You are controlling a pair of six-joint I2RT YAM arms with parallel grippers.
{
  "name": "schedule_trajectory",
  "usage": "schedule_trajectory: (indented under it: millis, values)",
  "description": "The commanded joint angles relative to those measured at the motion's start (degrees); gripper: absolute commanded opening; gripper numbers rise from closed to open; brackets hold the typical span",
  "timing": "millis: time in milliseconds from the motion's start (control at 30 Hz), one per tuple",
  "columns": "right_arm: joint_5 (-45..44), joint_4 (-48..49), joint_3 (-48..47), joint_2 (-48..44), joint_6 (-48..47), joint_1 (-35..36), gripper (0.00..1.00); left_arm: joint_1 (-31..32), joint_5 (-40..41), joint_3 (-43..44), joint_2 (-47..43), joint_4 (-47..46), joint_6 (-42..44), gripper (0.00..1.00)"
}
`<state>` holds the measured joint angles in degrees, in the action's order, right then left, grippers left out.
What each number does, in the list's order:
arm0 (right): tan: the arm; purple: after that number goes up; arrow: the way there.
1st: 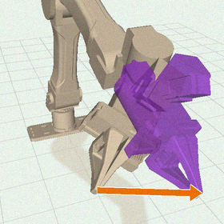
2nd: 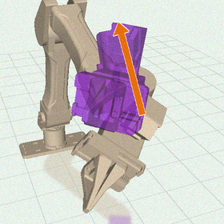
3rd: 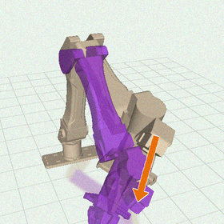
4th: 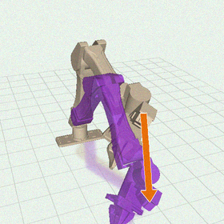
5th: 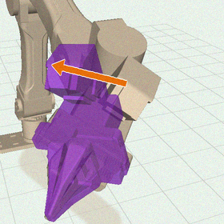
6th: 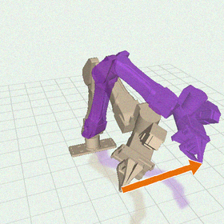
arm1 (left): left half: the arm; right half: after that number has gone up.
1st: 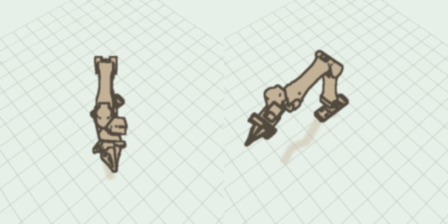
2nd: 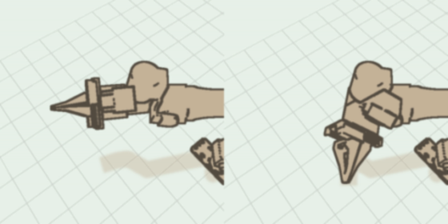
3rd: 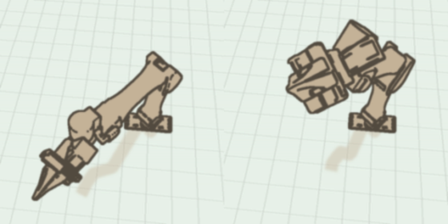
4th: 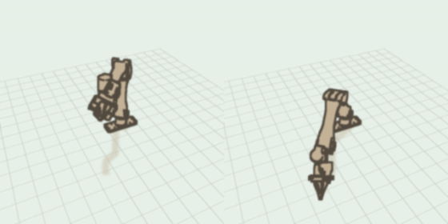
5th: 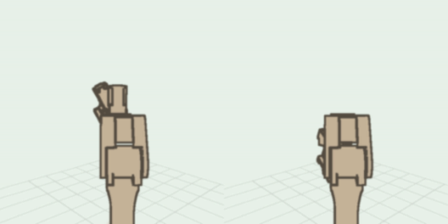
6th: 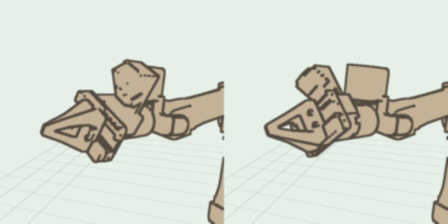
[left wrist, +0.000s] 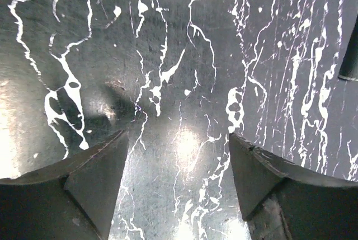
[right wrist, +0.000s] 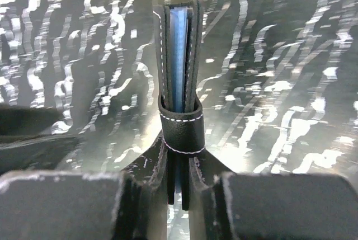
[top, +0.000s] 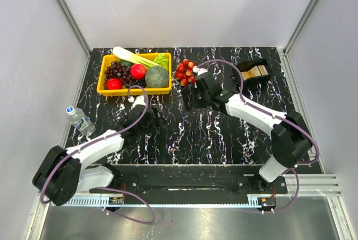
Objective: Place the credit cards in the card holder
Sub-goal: Turn over the card holder at the center of the board.
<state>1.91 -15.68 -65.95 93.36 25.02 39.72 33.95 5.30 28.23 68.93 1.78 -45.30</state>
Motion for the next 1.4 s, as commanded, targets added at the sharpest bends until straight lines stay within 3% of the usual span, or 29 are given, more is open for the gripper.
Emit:
schedule_trajectory:
  millis: [0,300,333,400,433,500,533,600,767,933,1100,1233,1367]
  values:
    - [-18.8,-18.8,-3.9,2.0,-9.7,3.2,0.1,-0.2,6.1,2.0,-5.6,4.0,-0.2,0.79]
    - [-36.4,-25.8,-8.8,16.1,-5.9,15.1,0.09,-1.5,5.9,-0.4,-9.4,5.4,-1.3,0.82]
    - [-37.1,-26.3,-9.7,16.8,-5.3,16.0,0.11,-2.0,5.5,-1.1,-10.0,5.3,-1.5,0.82]
    - [-36.5,-26.3,-10.9,18.4,-4.9,18.1,0.35,-2.8,5.2,-2.1,-11.5,5.5,-1.6,0.83]
    - [-35.3,-26.2,-11.3,18.7,-4.6,18.9,0.42,-3.3,5.2,-2.6,-12.3,5.8,-1.7,0.83]
    - [-29.8,-23.8,-11.0,18.1,-4.3,19.8,0.44,-4.2,5.2,-3.1,-14.1,6.7,-1.7,0.84]
    - [-27.3,-22.2,-10.7,17.5,-3.7,19.8,0.52,-4.7,5.1,-3.3,-14.9,7.3,-1.5,0.84]
    - [-23.4,-20.5,-10.5,16.4,-3.4,20.0,0.59,-5.4,5.8,-3.5,-16.5,8.9,-1.6,0.85]
    - [-19.9,-18.1,-8.8,11.2,-2.9,19.9,0.71,-6.8,7.0,-4.9,-20.6,10.9,-1.8,0.89]
    - [-14.3,-9.4,-0.9,-0.6,-2.6,18.3,0.72,-6.8,5.5,-3.8,-18.9,9.9,0.0,0.88]
    - [-3.1,-0.7,11.0,-9.2,2.8,5.2,0.62,-2.3,8.1,2.6,-11.4,10.5,5.0,0.85]
    - [7.3,5.7,15.5,-9.1,3.5,-1.8,0.55,5.1,10.9,11.7,-3.2,9.9,15.3,0.85]
    - [13.1,9.3,15.9,-5.6,4.7,-3.6,0.49,6.5,1.8,18.1,3.8,6.8,28.0,0.86]
